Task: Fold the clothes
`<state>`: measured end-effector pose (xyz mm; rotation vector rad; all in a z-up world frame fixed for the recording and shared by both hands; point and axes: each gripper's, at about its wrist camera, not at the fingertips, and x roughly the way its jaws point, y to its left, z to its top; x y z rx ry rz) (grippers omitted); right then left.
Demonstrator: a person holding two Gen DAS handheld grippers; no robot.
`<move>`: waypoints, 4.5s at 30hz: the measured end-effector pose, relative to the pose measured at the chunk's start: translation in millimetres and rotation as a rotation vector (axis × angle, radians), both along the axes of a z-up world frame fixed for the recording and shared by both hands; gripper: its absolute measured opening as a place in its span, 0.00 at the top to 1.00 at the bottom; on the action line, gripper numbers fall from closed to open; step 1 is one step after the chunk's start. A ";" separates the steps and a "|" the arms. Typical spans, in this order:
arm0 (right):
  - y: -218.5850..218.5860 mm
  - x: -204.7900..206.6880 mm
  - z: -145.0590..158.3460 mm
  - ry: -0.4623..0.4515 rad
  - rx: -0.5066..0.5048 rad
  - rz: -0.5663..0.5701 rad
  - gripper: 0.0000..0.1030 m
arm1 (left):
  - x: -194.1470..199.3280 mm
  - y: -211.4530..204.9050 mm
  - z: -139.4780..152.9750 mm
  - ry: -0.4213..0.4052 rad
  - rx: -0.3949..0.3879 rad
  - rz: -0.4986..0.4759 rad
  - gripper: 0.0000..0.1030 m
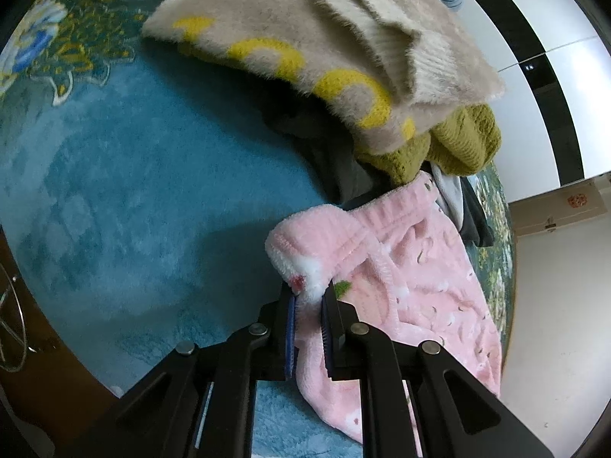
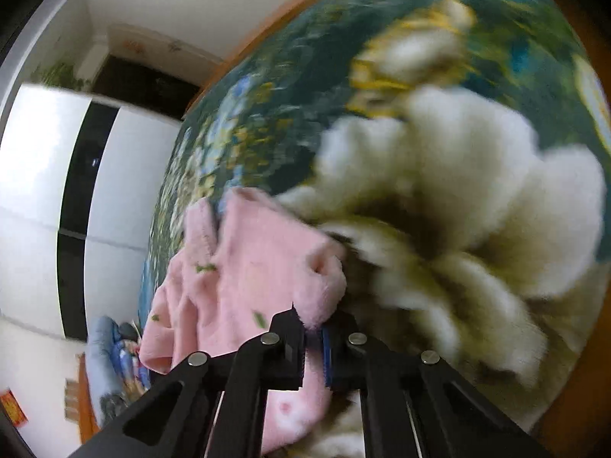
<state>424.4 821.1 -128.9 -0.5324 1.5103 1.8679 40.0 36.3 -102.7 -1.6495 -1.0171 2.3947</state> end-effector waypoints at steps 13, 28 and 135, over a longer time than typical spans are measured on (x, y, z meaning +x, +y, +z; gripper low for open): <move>3.2 25.7 127.0 0.053 0.432 0.148 0.96 | 21.4 -16.7 63.0 0.305 -0.051 -0.087 0.91; 38.3 25.0 37.2 -0.211 0.228 0.107 0.72 | 8.1 -24.5 -13.1 0.012 -0.061 -0.071 0.84; 2.7 33.3 1.3 -0.033 0.006 0.150 0.91 | 27.6 -9.9 -30.6 -0.043 0.038 -0.107 0.86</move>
